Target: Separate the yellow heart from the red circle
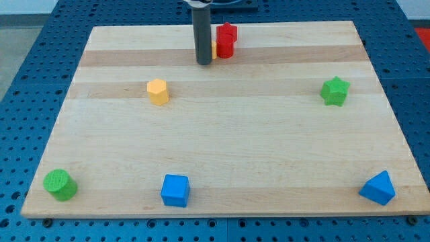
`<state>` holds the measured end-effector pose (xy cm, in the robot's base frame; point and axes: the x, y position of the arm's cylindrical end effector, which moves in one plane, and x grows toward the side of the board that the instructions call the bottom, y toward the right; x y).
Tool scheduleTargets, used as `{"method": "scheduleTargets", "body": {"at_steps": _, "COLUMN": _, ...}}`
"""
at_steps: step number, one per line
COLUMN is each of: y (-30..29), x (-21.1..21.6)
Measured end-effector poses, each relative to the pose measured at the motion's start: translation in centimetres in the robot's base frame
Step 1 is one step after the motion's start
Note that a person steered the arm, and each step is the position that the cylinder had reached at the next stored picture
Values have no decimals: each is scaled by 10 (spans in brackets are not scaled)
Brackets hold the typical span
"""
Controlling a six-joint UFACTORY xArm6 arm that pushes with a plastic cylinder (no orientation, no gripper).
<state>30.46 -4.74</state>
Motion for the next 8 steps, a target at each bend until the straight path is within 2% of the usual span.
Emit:
{"method": "scheduleTargets", "body": {"at_steps": 2, "y": -11, "x": -17}}
{"method": "scheduleTargets", "body": {"at_steps": 3, "y": -53, "x": -34}}
{"method": "scheduleTargets", "body": {"at_steps": 4, "y": -59, "x": -66}}
{"method": "scheduleTargets", "body": {"at_steps": 5, "y": -39, "x": -90}}
{"method": "scheduleTargets", "body": {"at_steps": 8, "y": 17, "x": -72}}
